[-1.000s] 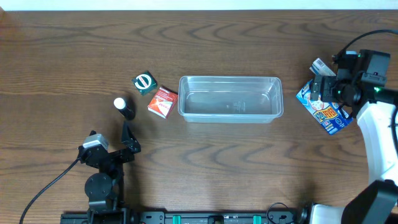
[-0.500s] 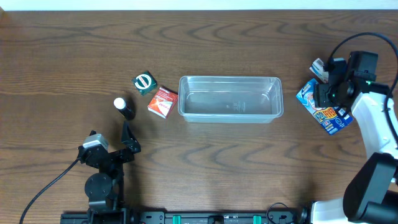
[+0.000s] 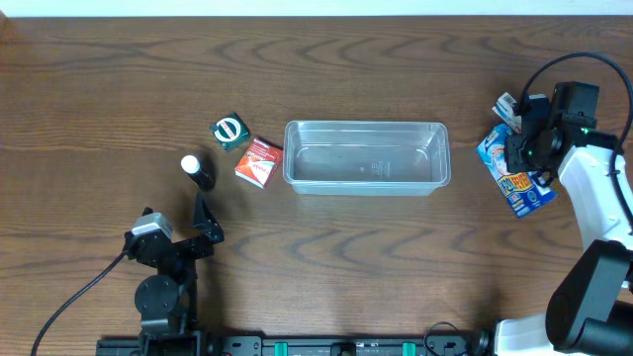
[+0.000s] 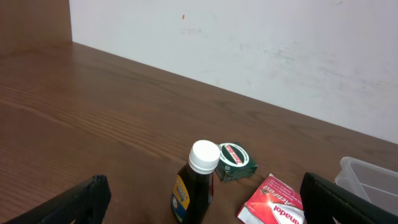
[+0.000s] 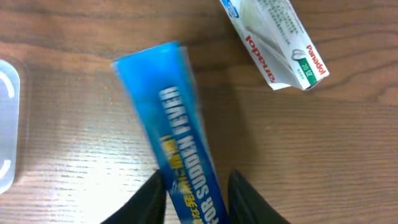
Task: Pack container
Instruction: 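Carry the blue box with the right gripper over the container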
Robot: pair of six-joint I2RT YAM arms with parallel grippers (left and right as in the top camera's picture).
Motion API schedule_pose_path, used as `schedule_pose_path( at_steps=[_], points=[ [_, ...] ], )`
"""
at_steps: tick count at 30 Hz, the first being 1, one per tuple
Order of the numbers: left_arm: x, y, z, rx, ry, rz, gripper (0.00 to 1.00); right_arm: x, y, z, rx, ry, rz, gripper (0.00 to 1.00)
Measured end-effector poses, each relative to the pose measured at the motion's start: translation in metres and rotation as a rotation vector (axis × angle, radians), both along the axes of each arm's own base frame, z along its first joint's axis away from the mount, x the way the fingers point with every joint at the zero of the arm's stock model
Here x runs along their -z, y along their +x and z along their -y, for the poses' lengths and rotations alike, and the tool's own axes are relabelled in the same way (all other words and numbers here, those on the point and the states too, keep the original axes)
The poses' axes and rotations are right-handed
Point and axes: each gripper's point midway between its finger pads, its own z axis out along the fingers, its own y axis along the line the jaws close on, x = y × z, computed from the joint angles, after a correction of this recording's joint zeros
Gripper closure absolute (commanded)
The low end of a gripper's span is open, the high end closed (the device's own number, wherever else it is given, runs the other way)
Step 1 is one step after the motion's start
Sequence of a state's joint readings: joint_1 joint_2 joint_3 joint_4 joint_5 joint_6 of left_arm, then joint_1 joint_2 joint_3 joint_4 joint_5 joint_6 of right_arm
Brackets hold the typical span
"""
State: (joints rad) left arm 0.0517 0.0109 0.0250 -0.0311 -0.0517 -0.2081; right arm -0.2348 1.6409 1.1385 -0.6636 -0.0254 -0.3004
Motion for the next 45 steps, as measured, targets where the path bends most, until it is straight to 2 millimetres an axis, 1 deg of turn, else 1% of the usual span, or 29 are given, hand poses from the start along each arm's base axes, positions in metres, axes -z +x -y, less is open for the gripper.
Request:
schedule_pose_path(
  at_steps=[2, 4, 5, 13, 17, 19, 21, 22, 23, 25, 28, 30, 32, 33, 36, 39, 42, 45],
  points=[
    [0.000, 0.000, 0.000, 0.000, 0.000, 0.000, 0.02, 0.000, -0.001, 0.000, -0.004, 0.000, -0.006, 0.83],
    [0.000, 0.000, 0.000, 0.000, 0.000, 0.000, 0.02, 0.001, -0.003, 0.000, -0.004, 0.000, -0.012, 0.96],
    [0.000, 0.000, 0.000, 0.000, 0.000, 0.000, 0.02, 0.001, -0.003, -0.001, -0.005, 0.000, -0.014, 0.99],
    [0.000, 0.000, 0.000, 0.000, 0.000, 0.000, 0.02, 0.001, -0.005, -0.001, 0.000, 0.005, -0.025, 0.99],
    [0.000, 0.000, 0.000, 0.000, 0.000, 0.000, 0.02, -0.004, -0.012, -0.003, -0.001, 0.012, -0.051, 0.99],
    [0.000, 0.000, 0.000, 0.000, 0.000, 0.000, 0.02, -0.012, -0.016, -0.005, -0.003, 0.013, -0.056, 0.99],
    [0.000, 0.000, 0.000, 0.000, 0.000, 0.000, 0.02, -0.031, -0.018, -0.009, -0.015, 0.009, -0.050, 0.99],
    [0.000, 0.000, 0.000, 0.000, 0.000, 0.000, 0.02, -0.044, -0.018, -0.011, -0.025, 0.003, -0.032, 0.99],
    [0.000, 0.000, 0.000, 0.000, 0.000, 0.000, 0.02, -0.061, -0.016, -0.014, -0.042, -0.007, -0.001, 0.99],
    [0.000, 0.000, 0.000, 0.000, 0.000, 0.000, 0.02, -0.099, -0.010, -0.023, -0.093, -0.034, 0.082, 0.99],
    [0.000, 0.000, 0.000, 0.000, 0.000, 0.000, 0.02, -0.161, -0.008, -0.050, -0.230, -0.095, 0.241, 0.99],
    [0.000, 0.000, 0.000, 0.000, 0.000, 0.000, 0.02, -0.193, -0.011, -0.075, -0.349, -0.138, 0.335, 0.99],
    [0.000, 0.000, 0.000, 0.000, 0.000, 0.000, 0.02, -0.216, -0.019, -0.106, -0.502, -0.181, 0.412, 0.99],
    [0.000, 0.000, 0.000, 0.000, 0.000, 0.000, 0.02, -0.222, -0.023, -0.120, -0.575, -0.200, 0.435, 0.99],
    [0.000, 0.000, 0.000, 0.000, 0.000, 0.000, 0.02, -0.229, -0.035, -0.166, -0.814, -0.250, 0.474, 0.99],
    [0.000, 0.000, 0.000, 0.000, 0.000, 0.000, 0.02, -0.224, -0.044, -0.202, -1.009, -0.292, 0.478, 0.99],
    [0.000, 0.000, 0.000, 0.000, 0.000, 0.000, 0.02, -0.215, -0.049, -0.227, -1.150, -0.325, 0.469, 0.99],
    [0.000, 0.000, 0.000, 0.000, 0.000, 0.000, 0.02, -0.205, -0.047, -0.235, -1.209, -0.347, 0.445, 0.99]
  ],
)
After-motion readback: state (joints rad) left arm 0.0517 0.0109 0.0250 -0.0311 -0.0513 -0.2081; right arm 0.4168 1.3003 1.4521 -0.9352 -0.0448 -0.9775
